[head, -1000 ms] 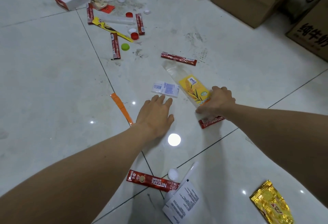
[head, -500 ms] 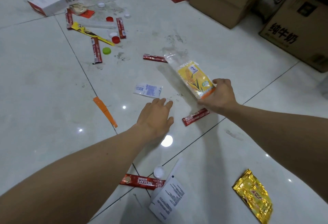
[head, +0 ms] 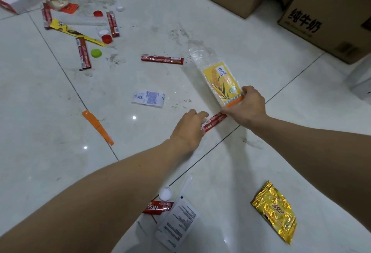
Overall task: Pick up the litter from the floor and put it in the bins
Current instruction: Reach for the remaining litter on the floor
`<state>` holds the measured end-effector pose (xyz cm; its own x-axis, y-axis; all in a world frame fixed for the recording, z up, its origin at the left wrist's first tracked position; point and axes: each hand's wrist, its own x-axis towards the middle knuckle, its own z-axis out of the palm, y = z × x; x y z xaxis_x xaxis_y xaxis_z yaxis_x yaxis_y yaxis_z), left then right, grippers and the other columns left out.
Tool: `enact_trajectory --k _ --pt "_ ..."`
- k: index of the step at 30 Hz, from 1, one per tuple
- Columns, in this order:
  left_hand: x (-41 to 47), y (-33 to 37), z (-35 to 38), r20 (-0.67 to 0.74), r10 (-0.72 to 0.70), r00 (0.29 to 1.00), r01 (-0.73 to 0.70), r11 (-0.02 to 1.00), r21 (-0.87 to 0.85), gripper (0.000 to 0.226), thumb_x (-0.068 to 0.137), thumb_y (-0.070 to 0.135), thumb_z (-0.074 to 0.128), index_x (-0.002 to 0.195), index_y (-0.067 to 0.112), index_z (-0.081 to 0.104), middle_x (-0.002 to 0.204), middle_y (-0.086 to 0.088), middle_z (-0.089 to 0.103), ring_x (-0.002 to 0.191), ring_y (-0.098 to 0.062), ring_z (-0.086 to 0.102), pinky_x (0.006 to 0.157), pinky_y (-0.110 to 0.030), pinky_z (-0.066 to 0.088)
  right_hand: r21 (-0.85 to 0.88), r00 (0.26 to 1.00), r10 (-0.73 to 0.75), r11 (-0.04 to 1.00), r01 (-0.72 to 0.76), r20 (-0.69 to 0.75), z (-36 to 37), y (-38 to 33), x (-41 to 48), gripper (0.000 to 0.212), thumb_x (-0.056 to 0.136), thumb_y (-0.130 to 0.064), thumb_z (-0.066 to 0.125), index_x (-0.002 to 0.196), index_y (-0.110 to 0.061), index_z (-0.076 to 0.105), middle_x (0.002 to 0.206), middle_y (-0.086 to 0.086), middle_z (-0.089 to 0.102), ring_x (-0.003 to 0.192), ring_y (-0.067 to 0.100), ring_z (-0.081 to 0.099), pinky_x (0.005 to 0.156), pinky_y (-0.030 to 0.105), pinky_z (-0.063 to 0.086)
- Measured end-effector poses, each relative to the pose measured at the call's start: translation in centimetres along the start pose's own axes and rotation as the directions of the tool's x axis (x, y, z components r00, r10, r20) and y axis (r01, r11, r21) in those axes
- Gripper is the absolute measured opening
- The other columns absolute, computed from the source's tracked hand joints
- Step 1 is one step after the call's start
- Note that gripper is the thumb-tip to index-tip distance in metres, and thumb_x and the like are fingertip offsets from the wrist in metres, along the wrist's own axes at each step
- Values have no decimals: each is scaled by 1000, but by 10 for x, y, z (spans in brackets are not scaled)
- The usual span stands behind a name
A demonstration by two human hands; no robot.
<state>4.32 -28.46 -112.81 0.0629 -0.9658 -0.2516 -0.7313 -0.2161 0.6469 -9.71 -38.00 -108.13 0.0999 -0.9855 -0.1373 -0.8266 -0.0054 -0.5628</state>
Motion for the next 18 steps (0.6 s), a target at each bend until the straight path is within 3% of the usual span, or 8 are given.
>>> enact_trajectory --k 3,9,15,18 --pt "3 1 2 -1 -11 1000 11 1000 -13 48 87 2 61 130 23 54 107 -8 47 102 -29 54 84 -28 42 10 1000 -4 1000 4 -10 -3 -1 -2 66 61 -30 89 113 -8 54 99 0 50 85 15 48 70 25 38" --pt "2 0 -3 -7 -40 999 39 997 -71 56 87 -4 55 135 25 52 112 -11 53 103 -28 55 90 -35 46 8 1000 -17 1000 17 -18 -5 -10 -4 67 62 -30 88 115 -6 54 96 -1 49 84 15 48 70 25 39" --pt "-9 -14 -23 -89 -121 989 106 981 -161 58 88 -7 47 135 27 53 118 -6 52 101 -21 52 81 -19 34 38 1000 -17 999 17 -4 -4 -32 -9 62 61 -26 88 110 -8 55 98 3 56 82 16 52 67 25 40" --pt "-18 -22 -48 -137 -134 981 105 973 -205 58 86 -9 49 134 24 54 117 -10 55 105 -26 55 82 -20 39 43 998 -57 997 57 5 -4 -55 -14 62 61 -25 87 112 -9 55 98 2 56 83 17 53 68 25 42"
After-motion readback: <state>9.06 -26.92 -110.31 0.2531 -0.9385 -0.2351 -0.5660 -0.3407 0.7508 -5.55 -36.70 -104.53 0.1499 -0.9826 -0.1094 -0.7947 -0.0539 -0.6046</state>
